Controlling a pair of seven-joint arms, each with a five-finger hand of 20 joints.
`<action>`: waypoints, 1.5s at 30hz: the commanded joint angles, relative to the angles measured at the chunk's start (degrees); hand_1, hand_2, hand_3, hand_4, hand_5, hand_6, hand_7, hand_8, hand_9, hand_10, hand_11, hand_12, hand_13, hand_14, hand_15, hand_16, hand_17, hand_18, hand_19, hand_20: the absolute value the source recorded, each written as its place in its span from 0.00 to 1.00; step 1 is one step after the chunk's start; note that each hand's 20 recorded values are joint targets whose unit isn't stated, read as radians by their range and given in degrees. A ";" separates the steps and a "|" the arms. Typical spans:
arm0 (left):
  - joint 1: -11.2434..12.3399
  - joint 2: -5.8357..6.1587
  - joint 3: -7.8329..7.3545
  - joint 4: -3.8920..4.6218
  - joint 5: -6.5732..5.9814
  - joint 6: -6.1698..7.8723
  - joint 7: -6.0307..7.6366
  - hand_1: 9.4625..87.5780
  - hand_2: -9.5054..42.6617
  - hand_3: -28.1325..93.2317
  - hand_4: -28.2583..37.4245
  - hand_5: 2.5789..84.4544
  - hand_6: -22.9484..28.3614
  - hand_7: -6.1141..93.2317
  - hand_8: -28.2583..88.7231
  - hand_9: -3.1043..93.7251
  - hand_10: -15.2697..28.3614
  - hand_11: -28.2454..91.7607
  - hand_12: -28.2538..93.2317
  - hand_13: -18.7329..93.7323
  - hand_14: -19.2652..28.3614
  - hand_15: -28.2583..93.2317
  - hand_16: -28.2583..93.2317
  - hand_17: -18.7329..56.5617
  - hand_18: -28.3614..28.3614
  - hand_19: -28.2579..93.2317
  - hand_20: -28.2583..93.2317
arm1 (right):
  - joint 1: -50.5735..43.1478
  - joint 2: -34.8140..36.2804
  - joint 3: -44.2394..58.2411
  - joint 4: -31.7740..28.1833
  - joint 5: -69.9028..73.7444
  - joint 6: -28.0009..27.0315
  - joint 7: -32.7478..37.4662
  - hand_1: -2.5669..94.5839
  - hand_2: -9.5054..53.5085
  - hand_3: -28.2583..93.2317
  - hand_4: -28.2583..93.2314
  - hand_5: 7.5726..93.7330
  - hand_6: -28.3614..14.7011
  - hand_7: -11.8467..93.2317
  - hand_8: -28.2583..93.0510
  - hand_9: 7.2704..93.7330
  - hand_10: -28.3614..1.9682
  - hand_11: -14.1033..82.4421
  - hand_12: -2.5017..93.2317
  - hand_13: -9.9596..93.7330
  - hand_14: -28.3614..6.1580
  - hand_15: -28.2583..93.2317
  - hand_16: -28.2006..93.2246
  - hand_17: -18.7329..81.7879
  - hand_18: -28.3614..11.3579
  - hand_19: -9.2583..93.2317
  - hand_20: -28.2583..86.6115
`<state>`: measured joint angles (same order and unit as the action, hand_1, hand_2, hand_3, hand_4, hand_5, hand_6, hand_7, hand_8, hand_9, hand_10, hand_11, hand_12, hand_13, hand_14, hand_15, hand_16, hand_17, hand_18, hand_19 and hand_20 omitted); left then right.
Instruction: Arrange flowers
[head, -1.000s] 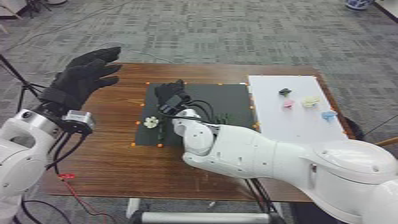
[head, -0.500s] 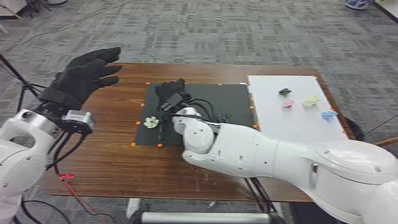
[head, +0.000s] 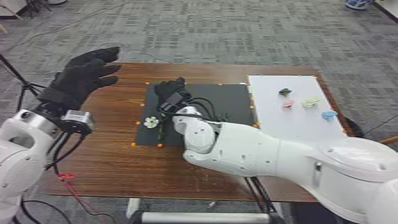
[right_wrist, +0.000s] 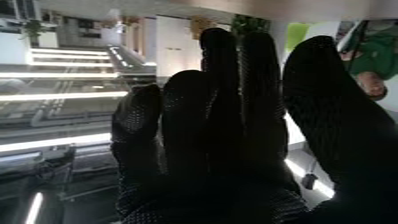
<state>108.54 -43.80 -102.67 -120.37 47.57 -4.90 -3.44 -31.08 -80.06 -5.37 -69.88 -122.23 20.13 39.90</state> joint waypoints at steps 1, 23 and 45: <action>5.11 -1.73 -4.04 -2.06 0.05 1.70 1.25 0.21 0.09 0.79 0.02 0.29 0.50 0.20 0.19 0.24 0.57 0.28 0.42 0.29 0.68 0.43 0.25 0.15 0.85 0.53 0.30 | 6.73 6.59 1.74 -10.05 -0.42 -2.18 -3.85 0.40 0.00 0.95 0.01 0.52 0.71 0.44 0.09 0.58 0.69 0.45 0.28 0.63 0.59 0.87 0.54 0.45 0.22 0.88 0.75; 19.56 -9.37 -14.81 -4.69 -0.62 5.45 0.03 0.20 0.06 0.78 0.00 0.29 0.50 0.29 0.15 0.24 0.60 0.44 0.35 0.28 0.71 0.58 0.17 0.14 0.87 0.56 0.29 | -37.30 39.72 46.56 -39.78 3.07 1.45 -17.78 0.35 0.00 0.98 0.00 0.28 0.66 0.38 0.11 0.37 0.50 0.43 0.29 0.53 0.49 0.87 0.48 0.41 0.22 0.86 0.73; 25.87 -10.62 -21.13 -7.08 -5.27 4.17 3.15 0.18 0.03 0.79 0.00 0.28 0.50 0.30 0.15 0.23 0.61 0.45 0.34 0.28 0.71 0.59 0.16 0.14 0.87 0.57 0.29 | -75.18 50.03 80.38 -42.92 -9.67 9.53 -1.06 0.30 0.00 0.95 0.00 0.28 0.57 0.34 0.13 0.33 0.52 0.37 0.27 0.50 0.48 0.85 0.45 0.41 0.22 0.85 0.73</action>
<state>134.19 -56.55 -122.50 -126.25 43.20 0.62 -0.89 -91.79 -36.42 63.25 -111.85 -129.01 27.99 35.53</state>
